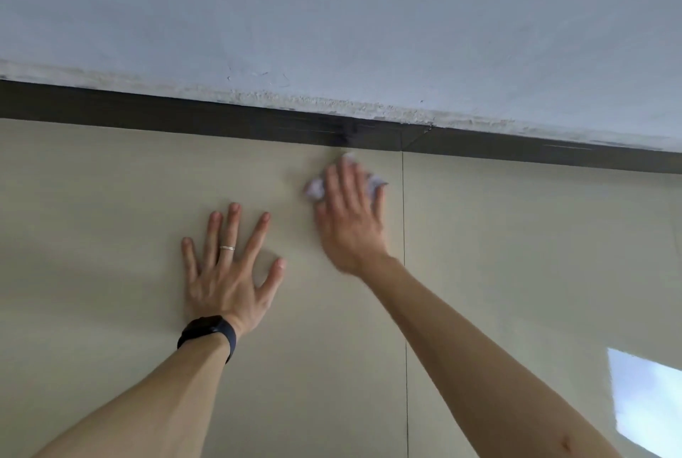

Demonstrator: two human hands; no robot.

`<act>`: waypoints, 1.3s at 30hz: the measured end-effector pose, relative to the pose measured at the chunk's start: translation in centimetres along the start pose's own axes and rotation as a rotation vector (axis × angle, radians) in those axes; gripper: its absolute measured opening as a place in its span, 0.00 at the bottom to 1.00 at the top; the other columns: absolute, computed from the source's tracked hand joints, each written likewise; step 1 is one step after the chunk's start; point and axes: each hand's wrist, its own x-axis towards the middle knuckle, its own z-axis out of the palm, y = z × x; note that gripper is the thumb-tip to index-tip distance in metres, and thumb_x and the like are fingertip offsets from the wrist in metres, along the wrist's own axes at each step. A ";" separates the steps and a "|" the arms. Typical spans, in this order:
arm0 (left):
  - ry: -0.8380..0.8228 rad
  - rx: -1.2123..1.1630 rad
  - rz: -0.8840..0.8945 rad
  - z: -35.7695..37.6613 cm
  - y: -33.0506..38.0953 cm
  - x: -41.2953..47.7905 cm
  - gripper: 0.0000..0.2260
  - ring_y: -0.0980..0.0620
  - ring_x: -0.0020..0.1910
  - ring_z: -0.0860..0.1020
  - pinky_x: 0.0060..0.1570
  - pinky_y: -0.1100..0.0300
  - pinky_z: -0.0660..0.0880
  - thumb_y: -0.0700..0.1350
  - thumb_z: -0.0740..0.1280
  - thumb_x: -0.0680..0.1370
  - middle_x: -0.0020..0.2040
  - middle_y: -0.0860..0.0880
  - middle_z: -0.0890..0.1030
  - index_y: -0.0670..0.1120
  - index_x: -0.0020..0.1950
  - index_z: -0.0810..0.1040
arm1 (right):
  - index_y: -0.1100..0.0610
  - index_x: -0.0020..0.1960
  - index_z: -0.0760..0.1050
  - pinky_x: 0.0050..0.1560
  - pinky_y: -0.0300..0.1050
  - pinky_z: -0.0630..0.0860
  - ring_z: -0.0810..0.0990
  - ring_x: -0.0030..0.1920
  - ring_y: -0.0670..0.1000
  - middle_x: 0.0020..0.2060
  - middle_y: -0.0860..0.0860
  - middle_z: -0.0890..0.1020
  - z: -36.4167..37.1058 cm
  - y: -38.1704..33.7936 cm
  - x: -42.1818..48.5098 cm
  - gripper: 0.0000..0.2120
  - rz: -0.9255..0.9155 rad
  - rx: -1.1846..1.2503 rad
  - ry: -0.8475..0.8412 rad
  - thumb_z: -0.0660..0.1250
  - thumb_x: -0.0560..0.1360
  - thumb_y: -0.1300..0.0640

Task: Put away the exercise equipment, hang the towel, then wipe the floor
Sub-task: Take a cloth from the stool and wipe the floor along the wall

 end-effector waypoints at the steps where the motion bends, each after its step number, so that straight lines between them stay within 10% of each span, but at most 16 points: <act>1: 0.000 -0.005 0.003 0.0 0.0 0.0 0.32 0.47 0.80 0.50 0.74 0.37 0.48 0.67 0.50 0.76 0.82 0.53 0.46 0.63 0.80 0.51 | 0.53 0.82 0.50 0.78 0.62 0.41 0.46 0.81 0.53 0.81 0.52 0.49 0.0 0.3 -1.0 0.28 -0.200 -0.072 -0.031 0.46 0.84 0.45; 4: 0.003 -0.015 0.009 -0.2 0.0 0.0 0.32 0.46 0.80 0.50 0.74 0.36 0.48 0.67 0.50 0.76 0.82 0.52 0.47 0.62 0.80 0.51 | 0.52 0.80 0.59 0.77 0.61 0.56 0.57 0.79 0.52 0.79 0.51 0.60 -1.0 6.6 -0.3 0.26 -0.363 -0.169 0.010 0.51 0.84 0.45; 7: 0.022 -0.021 0.008 0.0 0.2 -0.1 0.32 0.46 0.80 0.50 0.74 0.36 0.48 0.67 0.50 0.76 0.82 0.52 0.47 0.62 0.80 0.51 | 0.55 0.77 0.64 0.72 0.65 0.62 0.63 0.77 0.55 0.77 0.55 0.65 -3.3 15.6 0.1 0.25 0.071 -0.121 0.147 0.53 0.83 0.47; 12: -0.022 0.019 -0.012 0.2 0.2 0.2 0.32 0.48 0.81 0.44 0.75 0.37 0.46 0.68 0.48 0.76 0.82 0.53 0.42 0.64 0.80 0.46 | 0.48 0.82 0.49 0.77 0.64 0.45 0.46 0.81 0.50 0.81 0.49 0.47 -3.6 15.5 -2.8 0.27 0.842 0.174 0.246 0.45 0.84 0.44; 20: -0.063 -0.007 -0.003 -0.2 0.0 -0.2 0.33 0.49 0.80 0.43 0.75 0.36 0.44 0.68 0.48 0.76 0.82 0.53 0.42 0.63 0.80 0.47 | 0.45 0.80 0.55 0.76 0.60 0.55 0.49 0.81 0.49 0.81 0.47 0.52 3.1 0.0 -20.2 0.25 -0.374 -0.026 -0.179 0.52 0.84 0.43; 22: -0.069 -0.023 -0.001 -0.5 0.2 -0.1 0.33 0.48 0.80 0.44 0.75 0.36 0.44 0.68 0.48 0.75 0.82 0.52 0.43 0.64 0.80 0.47 | 0.43 0.81 0.52 0.77 0.60 0.55 0.46 0.81 0.47 0.81 0.46 0.50 2.2 3.7 -20.0 0.26 -0.276 -0.070 -0.165 0.50 0.84 0.41; 26: -0.084 -0.013 0.015 -0.8 0.5 -0.2 0.33 0.48 0.80 0.42 0.75 0.36 0.43 0.69 0.48 0.76 0.82 0.51 0.42 0.64 0.80 0.45 | 0.44 0.81 0.41 0.79 0.60 0.46 0.36 0.79 0.46 0.80 0.45 0.38 -2.2 12.2 -18.9 0.28 0.503 0.128 -0.148 0.44 0.83 0.40; 30: -0.054 0.000 0.028 -0.3 0.5 0.1 0.31 0.48 0.80 0.42 0.75 0.36 0.42 0.68 0.49 0.78 0.82 0.51 0.42 0.64 0.80 0.46 | 0.45 0.81 0.41 0.78 0.62 0.42 0.38 0.80 0.48 0.81 0.48 0.40 -1.7 12.5 -19.2 0.27 0.642 0.203 -0.065 0.44 0.84 0.43; 33: -0.033 0.025 0.022 -0.1 0.7 0.1 0.31 0.48 0.80 0.42 0.75 0.37 0.41 0.69 0.49 0.78 0.82 0.50 0.42 0.64 0.79 0.45 | 0.45 0.81 0.46 0.78 0.63 0.40 0.39 0.80 0.49 0.81 0.49 0.43 2.2 7.2 -23.7 0.27 0.503 0.130 -0.010 0.45 0.84 0.44; 39: -0.013 0.055 0.043 -0.2 1.0 -0.8 0.29 0.46 0.80 0.43 0.75 0.36 0.41 0.64 0.47 0.81 0.82 0.46 0.45 0.59 0.81 0.47 | 0.43 0.80 0.55 0.76 0.63 0.57 0.51 0.81 0.51 0.81 0.48 0.53 7.6 -0.3 -36.3 0.25 -0.422 -0.046 -0.187 0.53 0.84 0.42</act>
